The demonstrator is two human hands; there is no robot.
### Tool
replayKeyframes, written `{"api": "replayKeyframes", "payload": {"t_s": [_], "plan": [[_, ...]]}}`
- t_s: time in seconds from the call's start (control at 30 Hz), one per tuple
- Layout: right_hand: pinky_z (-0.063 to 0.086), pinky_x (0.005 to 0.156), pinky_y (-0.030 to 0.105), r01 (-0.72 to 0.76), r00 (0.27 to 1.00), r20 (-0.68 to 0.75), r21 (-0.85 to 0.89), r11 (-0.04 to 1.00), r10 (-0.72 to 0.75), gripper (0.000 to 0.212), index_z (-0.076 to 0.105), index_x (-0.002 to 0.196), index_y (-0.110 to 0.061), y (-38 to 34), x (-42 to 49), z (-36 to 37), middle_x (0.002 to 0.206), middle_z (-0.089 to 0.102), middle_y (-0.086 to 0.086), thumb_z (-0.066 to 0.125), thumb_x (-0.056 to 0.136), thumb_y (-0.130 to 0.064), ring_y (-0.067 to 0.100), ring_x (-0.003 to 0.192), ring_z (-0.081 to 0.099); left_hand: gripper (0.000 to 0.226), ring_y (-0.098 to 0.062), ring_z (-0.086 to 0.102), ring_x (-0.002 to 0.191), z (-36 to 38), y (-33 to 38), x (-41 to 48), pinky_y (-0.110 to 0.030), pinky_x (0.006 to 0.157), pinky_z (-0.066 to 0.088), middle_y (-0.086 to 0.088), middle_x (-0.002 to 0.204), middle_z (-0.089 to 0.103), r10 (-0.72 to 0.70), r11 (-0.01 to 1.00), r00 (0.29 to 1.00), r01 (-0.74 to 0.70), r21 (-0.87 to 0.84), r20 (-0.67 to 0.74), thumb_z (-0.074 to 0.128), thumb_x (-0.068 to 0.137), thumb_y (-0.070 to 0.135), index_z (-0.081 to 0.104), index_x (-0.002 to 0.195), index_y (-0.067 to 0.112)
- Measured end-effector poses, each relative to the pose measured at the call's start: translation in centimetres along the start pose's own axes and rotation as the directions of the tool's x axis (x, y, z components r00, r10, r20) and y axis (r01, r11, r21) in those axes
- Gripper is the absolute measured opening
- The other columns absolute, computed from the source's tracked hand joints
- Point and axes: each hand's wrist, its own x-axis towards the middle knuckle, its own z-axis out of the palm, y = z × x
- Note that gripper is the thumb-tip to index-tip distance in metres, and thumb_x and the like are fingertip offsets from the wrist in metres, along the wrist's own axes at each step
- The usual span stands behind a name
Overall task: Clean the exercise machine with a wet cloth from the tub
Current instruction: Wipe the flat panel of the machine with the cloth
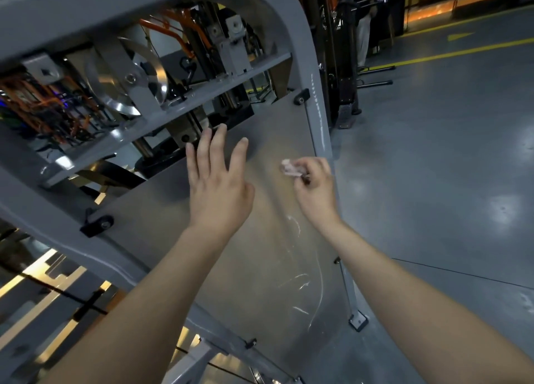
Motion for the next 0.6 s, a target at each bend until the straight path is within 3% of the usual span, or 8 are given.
{"api": "replayKeyframes", "payload": {"t_s": [0.1, 0.2, 0.27, 0.4, 0.5, 0.6], "plan": [[0.054, 0.088, 0.027, 0.072, 0.997, 0.009, -0.122, 0.990, -0.072, 0.034, 0.071, 0.102, -0.024, 2.0, -0.4, 1.6, 0.113, 0.052, 0.001, 0.061, 0.087, 0.004, 0.012, 0.097, 0.063, 0.080, -0.040, 0.008, 0.155, 0.8, 0.1, 0.4, -0.056, 0.125, -0.006, -0.021, 0.166, 0.017, -0.018, 0.994, 0.999, 0.014, 0.111, 0.032, 0.067, 0.086, 0.019, 0.032, 0.158, 0.019], [0.055, 0.091, 0.033, 0.013, 1.000, -0.024, -0.142, 0.990, -0.017, 0.033, 0.070, 0.105, -0.020, 3.3, -1.3, 2.5, 0.113, 0.050, 0.005, 0.059, 0.084, 0.004, 0.025, 0.098, 0.065, 0.086, -0.042, 0.012, 0.153, 1.5, 0.0, 0.6, -0.056, 0.122, -0.008, -0.022, 0.165, 0.018, -0.021, 0.982, 0.999, 0.013, 0.186, 0.040, 0.075, 0.082, 0.026, 0.034, 0.157, 0.020], [0.053, 0.090, 0.028, 0.014, 1.000, -0.025, -0.132, 0.991, -0.018, 0.026, 0.070, 0.108, -0.018, 2.9, -1.6, 2.8, 0.114, 0.048, 0.005, 0.065, 0.086, -0.004, 0.025, 0.098, 0.065, 0.089, -0.042, 0.011, 0.153, 1.9, -0.2, 0.6, -0.055, 0.122, -0.009, -0.023, 0.165, 0.016, -0.012, 0.972, 0.999, 0.002, 0.233, 0.042, 0.078, 0.081, 0.030, 0.033, 0.157, 0.020], [0.051, 0.098, 0.023, 0.238, 0.971, -0.001, -0.043, 0.970, -0.239, 0.029, 0.072, 0.118, -0.011, 0.6, -1.0, 3.2, 0.120, 0.054, 0.003, 0.066, 0.092, -0.001, 0.012, 0.112, 0.061, 0.092, -0.043, 0.009, 0.153, 2.4, -0.4, 0.5, -0.057, 0.121, -0.011, -0.023, 0.166, 0.012, -0.008, 0.955, 0.999, -0.006, 0.295, 0.046, 0.077, 0.084, 0.036, 0.026, 0.160, 0.022], [0.053, 0.096, 0.036, 0.344, 0.938, -0.020, -0.089, 0.935, -0.347, 0.027, 0.071, 0.113, -0.008, 1.5, -1.2, 4.1, 0.117, 0.053, 0.000, 0.061, 0.092, 0.005, 0.026, 0.111, 0.062, 0.098, -0.044, 0.004, 0.153, 2.7, -0.5, 0.4, -0.059, 0.119, -0.013, -0.024, 0.167, 0.007, -0.005, 0.943, 0.999, -0.014, 0.333, 0.054, 0.077, 0.085, 0.038, 0.019, 0.162, 0.022], [0.054, 0.086, 0.045, 0.301, 0.952, -0.009, -0.166, 0.939, -0.306, 0.021, 0.069, 0.103, -0.005, 5.3, -3.9, 4.8, 0.108, 0.051, -0.002, 0.057, 0.092, 0.008, 0.029, 0.097, 0.065, 0.106, -0.045, 0.000, 0.153, 2.9, -0.8, 0.4, -0.061, 0.118, -0.014, -0.024, 0.167, 0.000, -0.007, 0.932, 0.998, -0.018, 0.361, 0.069, 0.079, 0.084, 0.037, 0.012, 0.163, 0.021]]}}
